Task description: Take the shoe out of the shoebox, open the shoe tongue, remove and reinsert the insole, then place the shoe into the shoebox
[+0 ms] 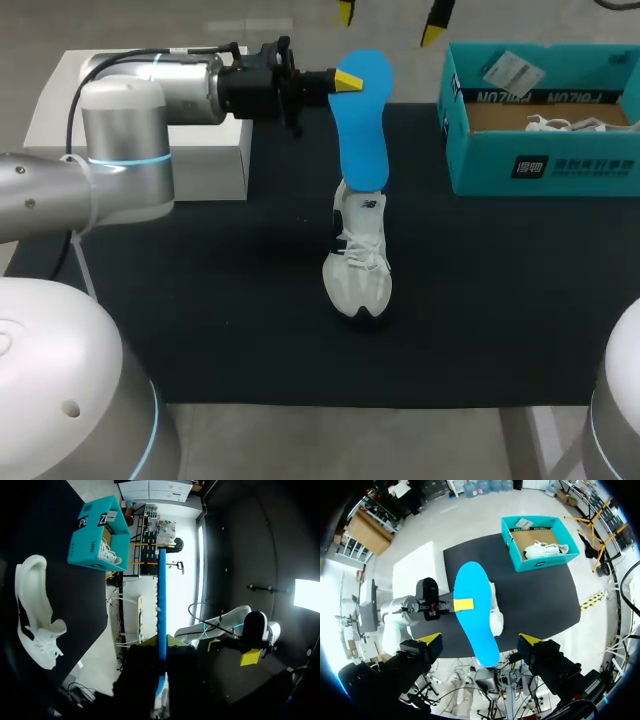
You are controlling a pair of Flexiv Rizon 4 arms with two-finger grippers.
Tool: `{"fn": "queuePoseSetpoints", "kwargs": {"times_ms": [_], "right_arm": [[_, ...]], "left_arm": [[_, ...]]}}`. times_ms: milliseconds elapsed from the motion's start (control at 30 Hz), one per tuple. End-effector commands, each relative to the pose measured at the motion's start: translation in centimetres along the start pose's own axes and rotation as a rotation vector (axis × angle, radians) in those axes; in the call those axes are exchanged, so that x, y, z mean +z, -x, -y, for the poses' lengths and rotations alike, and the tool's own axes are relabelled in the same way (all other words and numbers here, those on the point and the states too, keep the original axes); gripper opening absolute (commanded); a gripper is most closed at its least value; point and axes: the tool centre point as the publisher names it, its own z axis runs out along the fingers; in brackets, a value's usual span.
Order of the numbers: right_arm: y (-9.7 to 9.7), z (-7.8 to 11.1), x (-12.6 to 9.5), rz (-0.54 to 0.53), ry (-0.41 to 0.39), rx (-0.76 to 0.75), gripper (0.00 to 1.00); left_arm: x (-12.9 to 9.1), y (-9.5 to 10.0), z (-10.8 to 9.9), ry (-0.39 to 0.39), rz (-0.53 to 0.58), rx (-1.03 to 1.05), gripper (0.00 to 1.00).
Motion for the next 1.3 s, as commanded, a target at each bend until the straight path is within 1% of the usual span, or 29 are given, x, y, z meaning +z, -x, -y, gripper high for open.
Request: {"fn": "queuePoseSetpoints", "kwargs": {"times_ms": [33,133,233,267,300,333,433,500,1133,1167,1233,1300], "right_arm": [[3.9,-0.3,0.1,-0.511,0.083,0.068,1.0],[4.4,-0.8,0.0,-0.655,0.122,0.049,1.0],[4.3,-1.1,-0.2,-0.746,0.13,-0.018,1.0],[4.2,-1.1,-0.3,-0.789,0.112,-0.041,1.0],[4.2,-1.2,-0.4,-0.814,0.132,-0.059,1.0],[4.2,-1.2,-0.5,-0.829,0.127,-0.071,1.0],[4.2,-1.4,-0.4,-0.847,0.099,-0.116,1.0],[4.1,-1.7,0.2,-0.801,0.047,-0.116,1.0],[4.1,-1.7,0.2,-0.801,0.047,-0.116,1.0],[4.4,-1.8,0.5,-0.836,0.038,-0.138,1.0],[4.9,-2.0,1.3,-0.962,0.082,-0.116,1.0],[5.4,-2.2,2.0,-1.015,0.098,-0.131,1.0]], "left_arm": [[0.0,0.0,-0.1,-0.003,0.0,0.0,0.0],[0.0,0.0,-0.1,-0.003,0.0,0.0,0.0],[0.0,0.0,-0.1,-0.003,0.0,0.0,0.0],[0.0,0.0,-0.1,-0.003,0.0,0.0,0.0],[0.0,0.0,-0.1,-0.003,0.0,0.0,0.0],[0.0,0.0,-0.1,-0.003,0.0,0.0,0.0],[0.0,0.0,-0.1,-0.003,0.0,0.0,0.0],[0.0,0.0,-0.1,-0.003,0.0,0.0,0.0],[0.0,0.0,-0.1,-0.003,0.0,0.0,0.0],[0.0,0.0,-0.1,-0.003,0.0,0.0,0.0],[0.0,0.0,-0.1,-0.003,0.0,0.0,0.0],[0.0,0.0,-0.1,-0.003,0.0,0.0,0.0]]}}
